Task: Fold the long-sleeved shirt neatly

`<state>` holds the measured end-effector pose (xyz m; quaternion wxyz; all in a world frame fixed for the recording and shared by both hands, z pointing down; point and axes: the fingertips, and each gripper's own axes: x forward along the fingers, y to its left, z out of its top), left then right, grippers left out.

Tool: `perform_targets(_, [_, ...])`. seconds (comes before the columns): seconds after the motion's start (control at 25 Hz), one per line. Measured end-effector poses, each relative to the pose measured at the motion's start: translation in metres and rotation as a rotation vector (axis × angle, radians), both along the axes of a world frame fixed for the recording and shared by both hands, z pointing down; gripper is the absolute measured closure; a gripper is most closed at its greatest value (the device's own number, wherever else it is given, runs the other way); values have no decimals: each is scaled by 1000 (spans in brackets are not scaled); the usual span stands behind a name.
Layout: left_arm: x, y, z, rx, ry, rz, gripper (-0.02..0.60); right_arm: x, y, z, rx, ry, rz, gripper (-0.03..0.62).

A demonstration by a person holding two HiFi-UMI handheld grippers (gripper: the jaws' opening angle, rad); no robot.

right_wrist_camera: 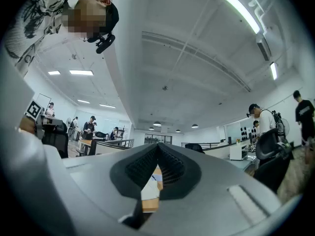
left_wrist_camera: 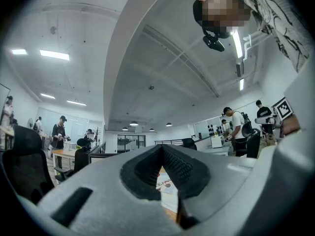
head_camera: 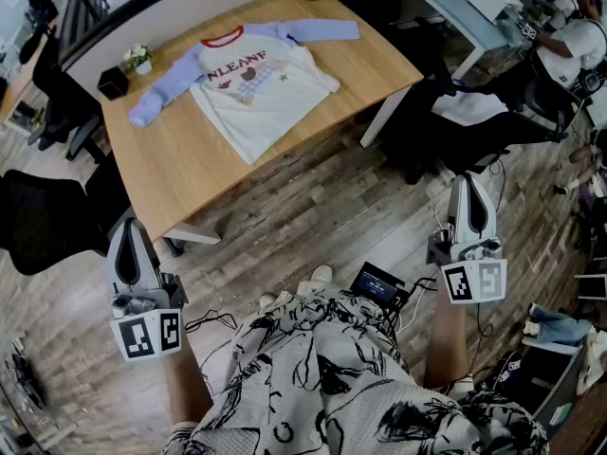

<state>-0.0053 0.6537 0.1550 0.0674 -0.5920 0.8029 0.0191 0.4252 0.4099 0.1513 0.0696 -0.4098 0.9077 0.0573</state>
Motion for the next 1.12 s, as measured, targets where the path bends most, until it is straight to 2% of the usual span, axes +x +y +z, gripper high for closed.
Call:
perform_targets(0.2, [-1,-1,1,13,19,6,583,-5,2,1,-6,-17,-12,602])
perform_targets(0.36, [4,-3,6,2,30,20,583,-7,10,0,-15,-100,-65,602])
perform_targets(0.64, [8,-5,7,-10,15,17,581,-10,11,10,-29,-72,-41,592])
perform_targets(0.68, [9,-5,7,-10,8,16,566,-11,11,12,-30,-67,-43,592])
perform_targets(0.76, [10,-6,8,-13,7,19,478,-14,11,14,-37,-63,-52,532])
perform_targets(0.92, [6,-6,8,3,25,1,352,-13,7,16,-59,-77,-54,405])
perform_targets(1.08, [2,-6,8,9,30,-38,154,-8,-2,20,-84,-101,-47,242])
perform_targets(1.12, [2,-8,9,1,30,-40,145,-7,-4,22,-88,-101,-47,233])
